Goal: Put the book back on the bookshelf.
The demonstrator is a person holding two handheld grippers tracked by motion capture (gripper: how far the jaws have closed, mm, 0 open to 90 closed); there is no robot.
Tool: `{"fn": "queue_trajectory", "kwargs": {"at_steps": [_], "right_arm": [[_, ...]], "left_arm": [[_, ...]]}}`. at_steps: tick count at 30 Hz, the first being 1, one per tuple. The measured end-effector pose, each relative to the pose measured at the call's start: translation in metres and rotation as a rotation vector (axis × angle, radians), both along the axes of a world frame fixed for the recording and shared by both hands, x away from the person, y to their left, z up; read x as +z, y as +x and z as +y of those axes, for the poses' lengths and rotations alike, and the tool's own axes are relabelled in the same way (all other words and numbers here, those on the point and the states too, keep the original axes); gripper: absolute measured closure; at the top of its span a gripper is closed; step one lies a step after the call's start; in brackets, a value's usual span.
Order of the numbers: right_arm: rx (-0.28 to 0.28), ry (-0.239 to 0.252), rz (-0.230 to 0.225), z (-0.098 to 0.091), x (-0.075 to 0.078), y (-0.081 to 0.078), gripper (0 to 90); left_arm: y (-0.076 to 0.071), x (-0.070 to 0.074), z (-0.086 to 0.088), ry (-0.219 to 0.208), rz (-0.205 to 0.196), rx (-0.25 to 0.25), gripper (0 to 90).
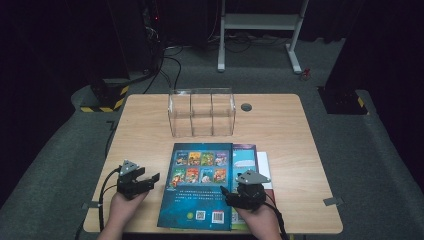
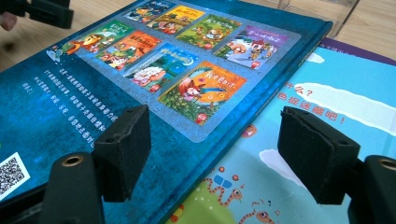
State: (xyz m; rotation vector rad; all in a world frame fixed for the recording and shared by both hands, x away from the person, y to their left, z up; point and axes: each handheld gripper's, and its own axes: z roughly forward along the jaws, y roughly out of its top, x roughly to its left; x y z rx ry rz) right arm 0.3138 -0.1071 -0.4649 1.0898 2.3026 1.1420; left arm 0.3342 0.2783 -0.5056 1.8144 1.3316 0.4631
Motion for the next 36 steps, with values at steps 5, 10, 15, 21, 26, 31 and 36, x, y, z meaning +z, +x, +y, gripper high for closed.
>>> {"fn": "queue_trajectory", "kwargs": {"at_steps": [5, 10, 15, 21, 26, 31, 36], "right_arm": [[-0.001, 0.004, 0.005, 0.000, 0.000, 0.000, 25.6], [-0.004, 0.010, 0.001, 0.000, 0.003, -0.001, 25.6], [-0.004, 0.008, -0.004, 0.000, 0.003, -0.001, 25.5], [-0.002, 0.006, -0.004, 0.000, 0.003, 0.000, 25.5], [-0.004, 0.004, -0.005, 0.001, 0.004, -0.001, 25.5], [-0.007, 0.001, -0.006, 0.002, 0.005, -0.002, 25.5], [-0.005, -0.007, -0.013, 0.002, 0.006, -0.002, 25.5]], "left_arm": [[-0.007, 0.008, -0.008, -0.064, -0.016, -0.047, 30.3], [-0.011, 0.008, -0.022, -0.085, -0.003, -0.091, 29.1], [-0.010, 0.004, -0.033, -0.090, 0.029, -0.127, 25.6], [-0.009, -0.001, -0.043, -0.084, 0.057, -0.153, 21.0], [-0.008, -0.006, -0.050, -0.094, 0.100, -0.183, 16.8], [-0.008, -0.009, -0.054, -0.130, 0.130, -0.211, 15.2], [-0.006, -0.011, -0.054, -0.131, 0.140, -0.213, 14.1]]}}
